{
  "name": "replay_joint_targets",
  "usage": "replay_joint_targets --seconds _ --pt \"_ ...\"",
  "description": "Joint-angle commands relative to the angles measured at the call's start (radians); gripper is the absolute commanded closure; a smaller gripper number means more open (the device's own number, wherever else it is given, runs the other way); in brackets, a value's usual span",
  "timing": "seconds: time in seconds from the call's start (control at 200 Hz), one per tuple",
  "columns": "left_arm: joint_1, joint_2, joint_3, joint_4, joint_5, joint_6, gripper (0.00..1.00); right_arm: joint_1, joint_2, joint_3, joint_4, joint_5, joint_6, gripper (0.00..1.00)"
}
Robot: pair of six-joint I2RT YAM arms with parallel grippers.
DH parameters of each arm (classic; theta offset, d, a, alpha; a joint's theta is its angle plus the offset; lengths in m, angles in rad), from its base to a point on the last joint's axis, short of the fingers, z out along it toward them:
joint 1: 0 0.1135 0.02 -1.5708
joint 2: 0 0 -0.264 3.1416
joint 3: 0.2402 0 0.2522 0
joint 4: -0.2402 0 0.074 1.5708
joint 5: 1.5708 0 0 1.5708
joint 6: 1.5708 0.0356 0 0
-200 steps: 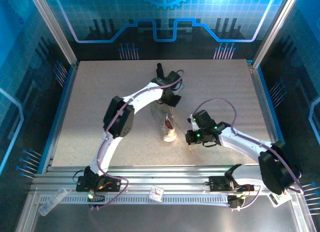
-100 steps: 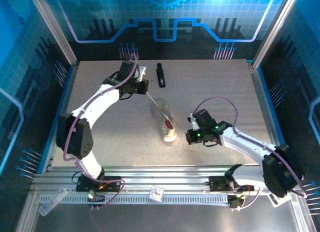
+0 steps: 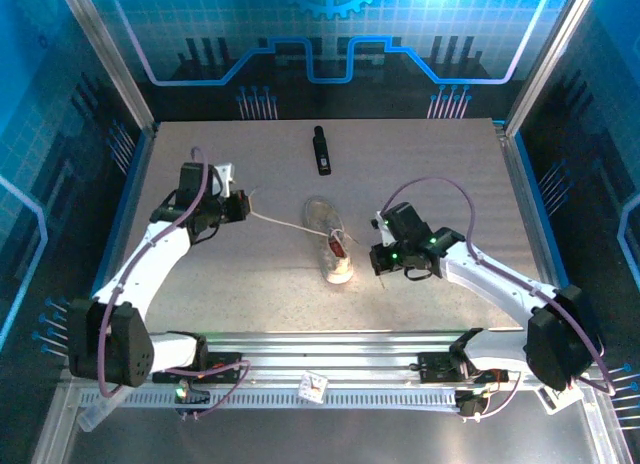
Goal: Tie the shoes
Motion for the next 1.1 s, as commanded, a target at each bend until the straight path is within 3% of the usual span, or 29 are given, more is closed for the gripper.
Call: replay_joint_targets --seconds 0.0,0.385,0.635,0.87,1.095 --pt "-0.044 -0.056 -0.076 0.023 0.057 -0.042 1.00 0.014 -0.022 0.056 -0.058 0.023 -0.034 1.00" --pt "-0.189 -0.158 -0.216 -0.003 -0.004 -0.070 1.00 0.022 -0.079 0.177 -0.141 0.028 -0.054 1.00" --pt "-0.500 -0.168 -0.175 0.080 -0.083 0.019 1.00 0.030 -0.075 0.229 -0.156 0.020 -0.068 1.00" --pt "-0.881 0.029 -0.006 0.170 -0.272 0.152 1.00 -0.048 -0.056 0.313 -0.196 -0.058 -0.111 1.00" --pt "-0.985 0.315 0.246 0.235 -0.258 0.231 1.00 -0.116 -0.042 0.404 -0.257 -0.111 -0.175 1.00"
